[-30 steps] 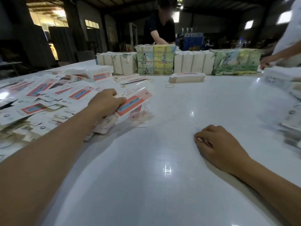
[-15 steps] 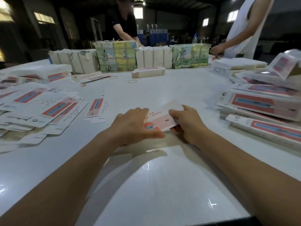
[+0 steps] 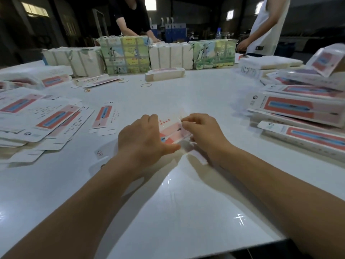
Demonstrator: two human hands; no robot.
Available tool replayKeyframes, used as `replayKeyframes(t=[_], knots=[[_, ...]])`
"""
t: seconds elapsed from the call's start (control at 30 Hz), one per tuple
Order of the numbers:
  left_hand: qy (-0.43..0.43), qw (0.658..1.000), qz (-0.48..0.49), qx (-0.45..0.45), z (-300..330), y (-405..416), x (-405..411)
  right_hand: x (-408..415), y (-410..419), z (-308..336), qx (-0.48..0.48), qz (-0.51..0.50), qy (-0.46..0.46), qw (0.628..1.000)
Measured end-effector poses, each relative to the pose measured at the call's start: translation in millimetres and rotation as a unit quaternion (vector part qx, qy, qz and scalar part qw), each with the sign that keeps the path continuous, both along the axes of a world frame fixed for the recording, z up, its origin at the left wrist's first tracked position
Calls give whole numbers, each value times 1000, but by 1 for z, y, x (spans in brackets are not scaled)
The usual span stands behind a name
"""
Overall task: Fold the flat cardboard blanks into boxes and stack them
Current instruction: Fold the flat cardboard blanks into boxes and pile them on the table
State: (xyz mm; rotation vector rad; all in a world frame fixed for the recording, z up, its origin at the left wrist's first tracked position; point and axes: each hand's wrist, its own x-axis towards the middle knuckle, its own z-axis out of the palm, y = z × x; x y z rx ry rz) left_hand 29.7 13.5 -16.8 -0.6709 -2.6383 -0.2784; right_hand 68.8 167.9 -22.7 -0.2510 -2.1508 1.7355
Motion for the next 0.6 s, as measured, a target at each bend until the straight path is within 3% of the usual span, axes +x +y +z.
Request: replayKeyframes(t=[0.07,0.17,0.47,0.6], knots=[[8,1000,-2,-11,2,1,5,0,2,6,-127,12,-62,990],[29,999,-10,-39,5,4,12,0,10,11,-214,27,-63,974],[47,998,-42,-4,19,-6,2,5,17,9,-51,167,-77,982],[-114,991,-67,15,16,-16,-8,5,19,5,-38,159,-43,986]])
